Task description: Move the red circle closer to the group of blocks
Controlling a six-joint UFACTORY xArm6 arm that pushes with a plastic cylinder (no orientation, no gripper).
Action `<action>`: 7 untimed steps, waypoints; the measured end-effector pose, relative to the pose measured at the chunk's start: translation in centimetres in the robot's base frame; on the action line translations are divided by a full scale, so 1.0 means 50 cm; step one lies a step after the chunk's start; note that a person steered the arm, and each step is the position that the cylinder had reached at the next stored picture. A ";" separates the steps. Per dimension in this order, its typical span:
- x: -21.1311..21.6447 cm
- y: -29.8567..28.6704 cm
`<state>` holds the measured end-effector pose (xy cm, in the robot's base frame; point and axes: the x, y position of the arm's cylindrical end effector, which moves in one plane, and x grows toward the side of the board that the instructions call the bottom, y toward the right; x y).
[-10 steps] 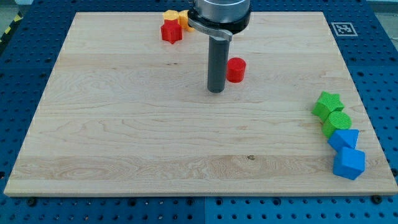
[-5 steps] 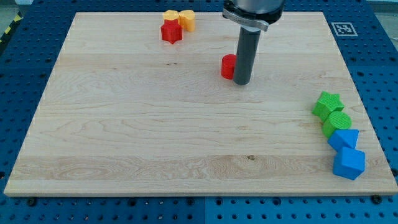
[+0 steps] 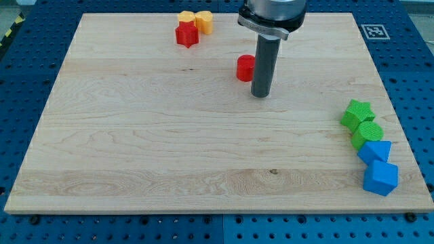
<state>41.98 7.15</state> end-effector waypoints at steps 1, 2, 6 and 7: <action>0.000 0.000; -0.007 -0.001; -0.072 -0.020; -0.074 0.023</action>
<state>38.28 8.32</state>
